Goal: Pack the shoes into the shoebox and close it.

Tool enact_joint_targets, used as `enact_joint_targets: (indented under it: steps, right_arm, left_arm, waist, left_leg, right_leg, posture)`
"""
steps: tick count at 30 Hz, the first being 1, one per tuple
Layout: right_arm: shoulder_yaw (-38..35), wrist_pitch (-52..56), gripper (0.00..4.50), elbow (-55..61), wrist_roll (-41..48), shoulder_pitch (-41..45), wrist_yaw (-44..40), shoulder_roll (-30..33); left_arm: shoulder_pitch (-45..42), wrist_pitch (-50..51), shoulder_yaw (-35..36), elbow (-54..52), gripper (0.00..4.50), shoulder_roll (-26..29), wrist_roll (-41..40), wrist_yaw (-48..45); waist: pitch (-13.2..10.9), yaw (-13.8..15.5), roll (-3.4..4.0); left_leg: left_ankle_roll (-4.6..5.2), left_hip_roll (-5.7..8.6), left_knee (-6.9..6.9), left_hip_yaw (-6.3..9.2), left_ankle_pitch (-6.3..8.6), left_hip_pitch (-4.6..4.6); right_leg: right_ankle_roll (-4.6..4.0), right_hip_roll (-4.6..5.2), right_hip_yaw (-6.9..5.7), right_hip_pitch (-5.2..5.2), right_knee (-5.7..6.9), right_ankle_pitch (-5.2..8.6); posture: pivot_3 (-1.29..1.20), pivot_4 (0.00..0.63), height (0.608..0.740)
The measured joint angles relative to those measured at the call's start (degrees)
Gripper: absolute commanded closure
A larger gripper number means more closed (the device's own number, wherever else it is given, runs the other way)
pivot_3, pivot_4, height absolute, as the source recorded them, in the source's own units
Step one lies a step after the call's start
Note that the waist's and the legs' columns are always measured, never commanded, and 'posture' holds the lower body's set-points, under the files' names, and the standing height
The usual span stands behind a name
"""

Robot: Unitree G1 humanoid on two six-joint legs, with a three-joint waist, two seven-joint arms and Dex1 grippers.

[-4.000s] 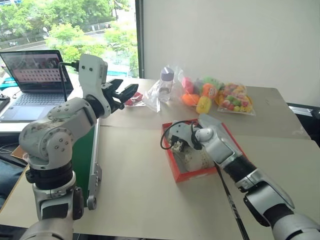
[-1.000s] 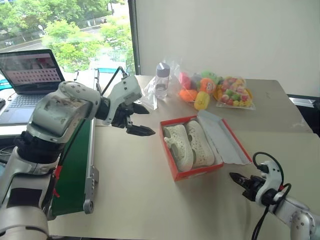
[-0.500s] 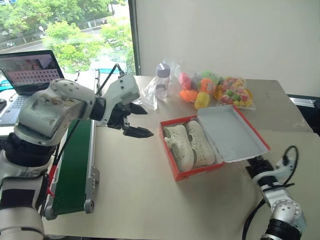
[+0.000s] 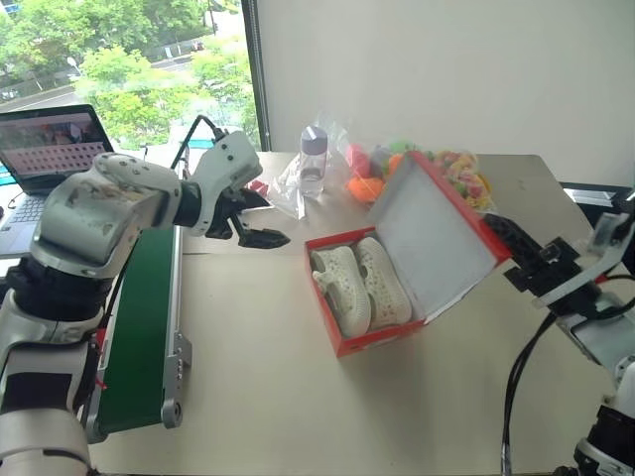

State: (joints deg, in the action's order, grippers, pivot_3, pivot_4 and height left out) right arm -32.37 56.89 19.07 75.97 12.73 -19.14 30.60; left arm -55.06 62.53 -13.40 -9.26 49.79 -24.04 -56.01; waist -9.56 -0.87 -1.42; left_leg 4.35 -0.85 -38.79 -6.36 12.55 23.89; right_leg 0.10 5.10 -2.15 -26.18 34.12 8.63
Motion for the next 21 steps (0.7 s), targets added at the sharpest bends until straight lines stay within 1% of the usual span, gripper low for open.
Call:
enact_joint_targets:
  steps: [4,8,11,21]
  right_arm:
    - [4.8,1.18,4.5,-0.44,0.47,0.76,-0.2,2.77]
    - [8.95,1.17,4.5,-2.16,-2.31,3.18,-2.24,5.18]
    - [13.54,1.16,4.5,-5.18,-6.3,5.2,-5.14,6.3]
    - [26.25,0.96,4.5,-11.5,-18.55,11.98,-15.04,6.98]
  left_arm:
    - [0.03,0.0,0.06,0.06,0.06,0.02,0.69,0.94]
    - [1.04,0.16,1.09,-0.28,0.06,0.26,0.7,1.63]
    - [2.11,0.76,1.6,-1.55,0.06,0.67,0.45,2.14]
    - [5.92,6.01,5.06,-7.71,0.06,2.0,-1.82,4.92]
  waist:
    - [0.0,0.56,0.0]
    - [-0.01,0.93,-0.01]
    - [-0.02,1.06,-0.03]
    - [-0.04,1.06,-0.07]
  left_leg:
    - [0.1,0.05,-0.03,-0.01,0.05,0.24]
    - [0.21,0.05,-0.06,-0.01,0.1,0.31]
    - [0.23,0.05,-0.07,-0.02,0.11,0.34]
    - [0.23,0.05,-0.17,-0.03,0.1,0.32]
  right_leg:
    - [0.01,0.09,-0.06,-0.12,-0.08,0.0]
    - [0.04,0.08,-0.09,-0.14,-0.12,0.02]
    - [0.05,0.06,-0.09,-0.16,-0.1,0.02]
    - [0.07,0.04,-0.1,-0.14,-0.06,0.01]
  posture:
    - [0.0,0.15,0.74]
    - [0.0,0.15,0.74]
    - [0.0,0.15,0.74]
    - [0.0,0.15,0.74]
